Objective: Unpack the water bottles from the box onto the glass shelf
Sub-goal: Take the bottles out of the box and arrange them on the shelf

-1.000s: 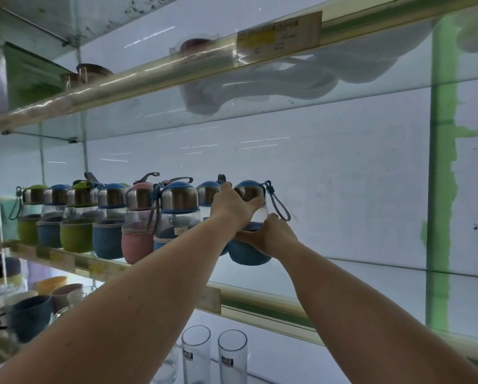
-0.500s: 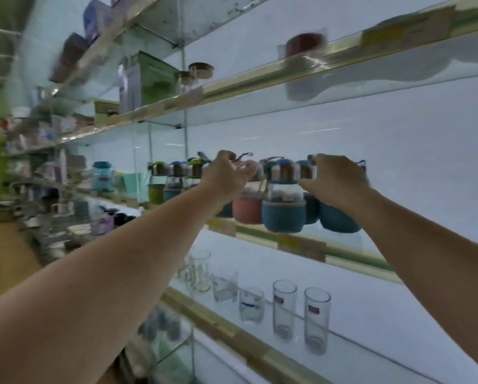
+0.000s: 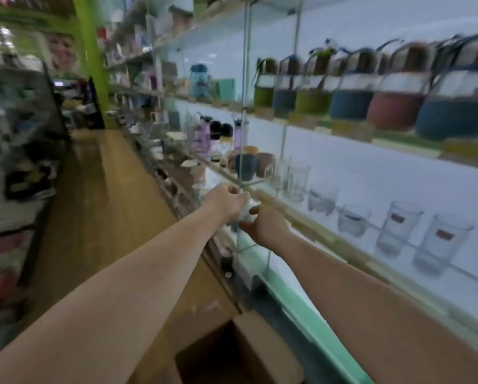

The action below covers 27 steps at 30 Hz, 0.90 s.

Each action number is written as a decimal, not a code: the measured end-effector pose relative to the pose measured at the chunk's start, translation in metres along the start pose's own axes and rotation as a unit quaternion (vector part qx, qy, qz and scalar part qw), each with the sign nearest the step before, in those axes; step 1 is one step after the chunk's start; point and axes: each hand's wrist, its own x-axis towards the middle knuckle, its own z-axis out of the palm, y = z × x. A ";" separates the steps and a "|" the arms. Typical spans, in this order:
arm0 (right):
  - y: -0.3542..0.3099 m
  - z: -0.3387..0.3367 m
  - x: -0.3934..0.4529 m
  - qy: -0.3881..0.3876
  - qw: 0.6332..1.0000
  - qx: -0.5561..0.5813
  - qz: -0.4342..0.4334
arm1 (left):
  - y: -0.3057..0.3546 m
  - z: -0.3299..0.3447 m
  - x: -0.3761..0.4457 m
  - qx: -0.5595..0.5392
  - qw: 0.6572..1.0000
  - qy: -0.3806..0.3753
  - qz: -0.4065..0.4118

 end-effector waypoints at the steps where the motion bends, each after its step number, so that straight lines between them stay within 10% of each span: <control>1: 0.002 0.019 0.001 -0.017 1.000 0.012 0.017 | -0.017 0.004 0.000 -0.004 1.000 -0.007 -0.019; 15: 0.150 0.190 0.008 -0.308 0.935 0.070 0.163 | -0.223 0.145 -0.021 -0.083 0.914 -0.031 -0.395; 27: 0.219 0.325 0.058 -0.430 0.876 0.065 0.208 | -0.352 0.231 0.016 -0.109 0.856 -0.038 -0.504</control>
